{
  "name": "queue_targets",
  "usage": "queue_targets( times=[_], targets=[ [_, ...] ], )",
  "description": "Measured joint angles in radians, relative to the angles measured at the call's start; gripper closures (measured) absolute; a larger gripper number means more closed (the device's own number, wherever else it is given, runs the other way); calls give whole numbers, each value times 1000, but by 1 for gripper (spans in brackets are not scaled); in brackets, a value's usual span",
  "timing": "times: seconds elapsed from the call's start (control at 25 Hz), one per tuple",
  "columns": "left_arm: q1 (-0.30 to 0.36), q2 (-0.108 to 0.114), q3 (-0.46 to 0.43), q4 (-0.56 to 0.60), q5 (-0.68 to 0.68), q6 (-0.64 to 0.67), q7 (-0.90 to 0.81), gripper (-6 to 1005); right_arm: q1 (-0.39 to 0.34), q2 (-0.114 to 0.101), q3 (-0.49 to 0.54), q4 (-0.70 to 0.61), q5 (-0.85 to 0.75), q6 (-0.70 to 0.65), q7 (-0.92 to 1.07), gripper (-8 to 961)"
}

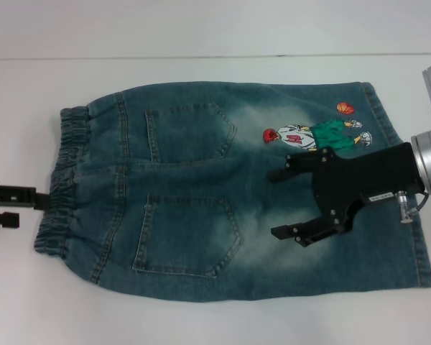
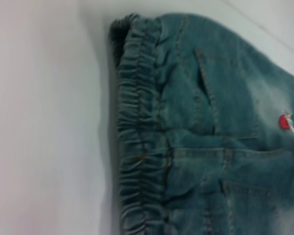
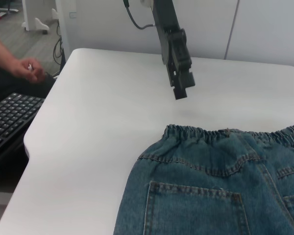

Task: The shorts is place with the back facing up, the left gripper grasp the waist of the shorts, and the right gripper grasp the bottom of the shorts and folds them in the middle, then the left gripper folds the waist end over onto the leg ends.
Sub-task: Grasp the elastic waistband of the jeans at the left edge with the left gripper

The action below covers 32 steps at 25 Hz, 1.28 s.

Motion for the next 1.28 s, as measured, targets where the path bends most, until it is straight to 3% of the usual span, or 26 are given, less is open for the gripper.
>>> queue_targets(
  times=[0.36,1.28],
  targets=[
    [6,-7,19,-107,19,-93,2,95,7,2,-1,11,0,7,-23,62],
    [-5,-10,40,-150,63,-177,-7,96,7,2,-6,15,5,15,-24,61]
  ],
)
